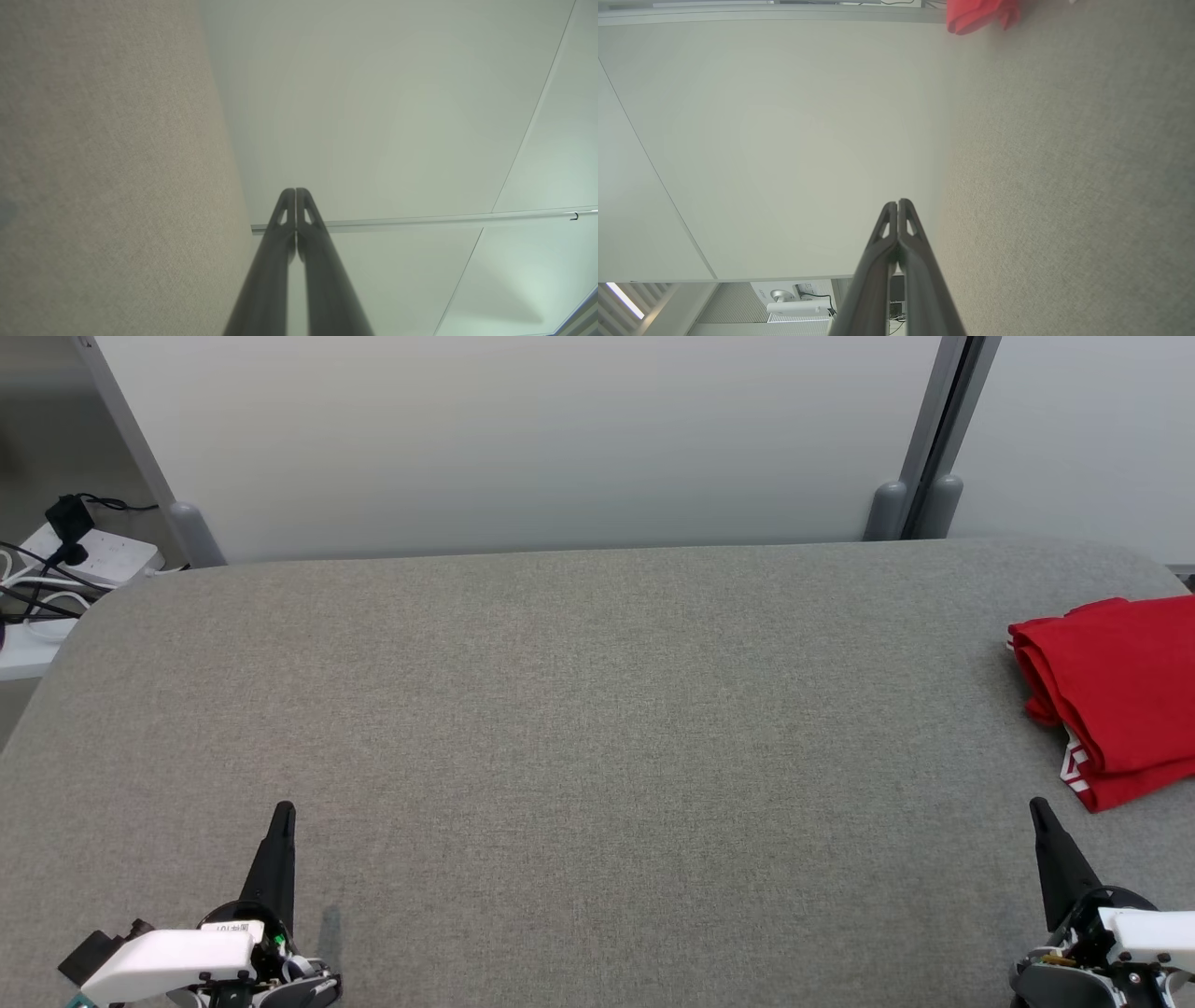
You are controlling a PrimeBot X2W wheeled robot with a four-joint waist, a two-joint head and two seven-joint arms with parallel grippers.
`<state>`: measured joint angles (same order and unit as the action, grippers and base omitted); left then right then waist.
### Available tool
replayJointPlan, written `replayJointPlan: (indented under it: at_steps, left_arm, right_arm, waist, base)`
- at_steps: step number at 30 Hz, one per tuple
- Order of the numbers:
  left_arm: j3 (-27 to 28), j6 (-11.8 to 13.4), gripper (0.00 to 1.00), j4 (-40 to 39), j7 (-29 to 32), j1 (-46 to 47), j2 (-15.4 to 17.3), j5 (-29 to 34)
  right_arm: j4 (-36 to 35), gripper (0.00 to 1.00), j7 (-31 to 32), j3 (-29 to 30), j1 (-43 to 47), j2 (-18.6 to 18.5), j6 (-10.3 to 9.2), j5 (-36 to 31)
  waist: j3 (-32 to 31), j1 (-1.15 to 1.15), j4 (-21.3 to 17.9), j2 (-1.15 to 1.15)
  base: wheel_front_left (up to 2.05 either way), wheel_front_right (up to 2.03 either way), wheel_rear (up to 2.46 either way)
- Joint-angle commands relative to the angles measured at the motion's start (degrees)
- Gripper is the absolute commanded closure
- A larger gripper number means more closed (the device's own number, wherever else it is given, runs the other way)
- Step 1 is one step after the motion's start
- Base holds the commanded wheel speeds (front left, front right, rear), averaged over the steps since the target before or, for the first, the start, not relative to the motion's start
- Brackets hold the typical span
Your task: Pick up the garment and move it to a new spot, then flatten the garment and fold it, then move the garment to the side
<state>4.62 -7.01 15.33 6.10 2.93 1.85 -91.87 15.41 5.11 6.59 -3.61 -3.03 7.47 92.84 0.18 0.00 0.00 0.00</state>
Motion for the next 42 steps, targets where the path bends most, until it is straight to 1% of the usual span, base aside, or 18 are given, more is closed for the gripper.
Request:
replayJointPlan:
  at_steps: [1,42]
  left_arm:
    - [1.9,-0.5,1.0,-1.3,0.4,3.3,1.0,-0.3]
    - [1.9,-0.5,1.0,-1.3,0.4,3.3,1.0,-0.3]
  right_arm:
    - [-1.4,1.0,0.5,-1.1,-2.5,-0.6,0.02,0.2]
    - [-1.4,1.0,0.9,-0.6,-2.5,-0.3,0.02,-0.2]
  waist:
    - [0.0,0.0,0.0,0.0]
    - [0.0,0.0,0.0,0.0]
  base:
    - [0.0,0.0,0.0]
    - [0.0,0.0,0.0]
